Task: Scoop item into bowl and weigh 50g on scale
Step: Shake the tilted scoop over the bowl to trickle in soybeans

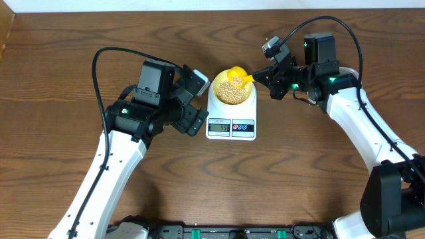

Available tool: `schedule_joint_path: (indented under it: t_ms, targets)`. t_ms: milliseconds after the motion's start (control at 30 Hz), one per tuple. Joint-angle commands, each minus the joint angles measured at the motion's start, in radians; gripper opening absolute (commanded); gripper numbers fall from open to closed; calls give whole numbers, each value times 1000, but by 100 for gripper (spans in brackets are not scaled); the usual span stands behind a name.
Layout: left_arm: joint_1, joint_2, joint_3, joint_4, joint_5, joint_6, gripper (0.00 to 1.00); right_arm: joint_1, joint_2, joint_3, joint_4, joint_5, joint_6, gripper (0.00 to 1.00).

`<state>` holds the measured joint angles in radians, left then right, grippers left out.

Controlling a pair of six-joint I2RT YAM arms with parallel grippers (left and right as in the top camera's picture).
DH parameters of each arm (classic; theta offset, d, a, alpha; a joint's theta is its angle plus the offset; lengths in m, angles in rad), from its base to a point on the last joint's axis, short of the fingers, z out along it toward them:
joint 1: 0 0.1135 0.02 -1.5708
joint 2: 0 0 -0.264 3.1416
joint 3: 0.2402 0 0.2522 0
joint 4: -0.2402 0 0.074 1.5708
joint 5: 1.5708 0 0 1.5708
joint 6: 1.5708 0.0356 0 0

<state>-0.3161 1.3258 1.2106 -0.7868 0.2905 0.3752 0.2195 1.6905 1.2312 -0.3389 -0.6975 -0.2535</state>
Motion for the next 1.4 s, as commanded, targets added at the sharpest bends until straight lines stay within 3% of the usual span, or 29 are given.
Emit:
schedule_joint_path:
  t_ms: [0, 1367]
  targets:
    - [0, -6, -14, -2, 16, 17, 89, 5, 5, -3, 3, -4, 6, 1]
    - [0, -6, -14, -2, 16, 17, 89, 6, 6, -3, 9, 11, -16, 1]
